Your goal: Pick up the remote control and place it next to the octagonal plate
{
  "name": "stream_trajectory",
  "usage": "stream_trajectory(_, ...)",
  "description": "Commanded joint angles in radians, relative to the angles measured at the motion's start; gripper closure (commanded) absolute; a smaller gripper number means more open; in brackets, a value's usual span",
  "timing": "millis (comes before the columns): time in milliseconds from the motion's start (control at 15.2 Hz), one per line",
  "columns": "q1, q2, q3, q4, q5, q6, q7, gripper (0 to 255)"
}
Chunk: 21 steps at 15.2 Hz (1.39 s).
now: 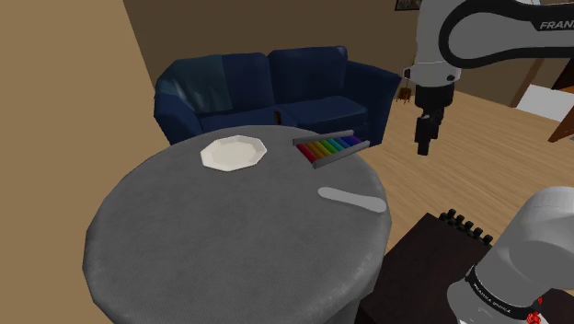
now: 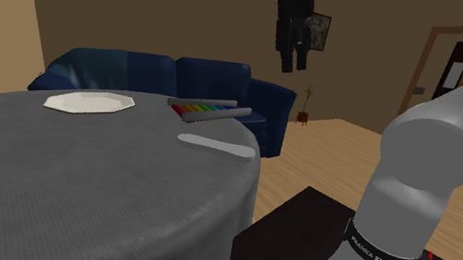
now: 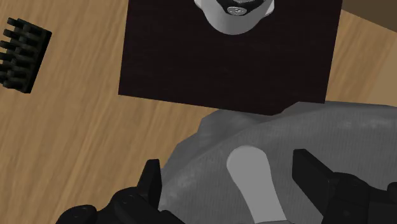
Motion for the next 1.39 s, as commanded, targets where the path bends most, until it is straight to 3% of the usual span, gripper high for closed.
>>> stream_trajectory(0,0.0,0.0,0.0,0.0,0.0,0.0,0.0,0)
stream_trajectory(660,0.079,0.155,0.026,-0.169,0.05,0.422,-0.045,0)
stream_trajectory(1188,0.143,0.383,0.058,-0.203,0.083,0.764,-0.086,0)
stream_trajectory(1320,0.147,0.411,0.062,-0.209,0.085,0.804,-0.089,0)
